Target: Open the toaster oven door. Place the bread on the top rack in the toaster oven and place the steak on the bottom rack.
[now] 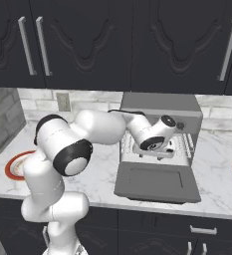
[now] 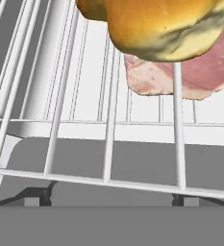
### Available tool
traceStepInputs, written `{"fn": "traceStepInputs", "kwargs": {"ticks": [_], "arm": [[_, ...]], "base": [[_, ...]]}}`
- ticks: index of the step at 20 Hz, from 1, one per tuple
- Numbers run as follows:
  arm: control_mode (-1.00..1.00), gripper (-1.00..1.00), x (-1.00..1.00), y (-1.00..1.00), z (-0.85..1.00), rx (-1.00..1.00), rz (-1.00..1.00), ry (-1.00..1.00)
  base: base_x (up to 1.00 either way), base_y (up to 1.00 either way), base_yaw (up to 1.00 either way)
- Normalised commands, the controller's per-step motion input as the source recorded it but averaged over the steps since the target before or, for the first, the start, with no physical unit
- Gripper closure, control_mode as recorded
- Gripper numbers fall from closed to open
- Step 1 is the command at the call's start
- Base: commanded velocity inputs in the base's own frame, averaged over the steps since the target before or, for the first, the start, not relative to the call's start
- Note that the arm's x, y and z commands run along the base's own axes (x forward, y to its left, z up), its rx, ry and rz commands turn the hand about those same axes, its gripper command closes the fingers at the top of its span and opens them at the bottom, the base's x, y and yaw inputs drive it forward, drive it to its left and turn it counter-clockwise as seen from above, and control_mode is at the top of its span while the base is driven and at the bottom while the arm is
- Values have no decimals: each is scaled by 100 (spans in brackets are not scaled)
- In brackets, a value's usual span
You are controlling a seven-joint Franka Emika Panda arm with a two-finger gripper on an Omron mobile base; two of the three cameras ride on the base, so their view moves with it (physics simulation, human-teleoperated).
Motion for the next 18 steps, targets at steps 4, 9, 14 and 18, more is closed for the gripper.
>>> {"fn": "traceStepInputs", "kwargs": {"ticks": [4, 9, 14, 18], "arm": [[-100, -100, 31, -12, 12, 2, 6, 0], [-100, -100, 37, -2, 11, 6, 5, 0], [-100, -100, 42, 0, 12, 9, 2, 0], [-100, -100, 41, 0, 20, 11, 2, 2]], "base": [[0, 0, 0], [0, 0, 0], [0, 0, 0], [0, 0, 0]]}}
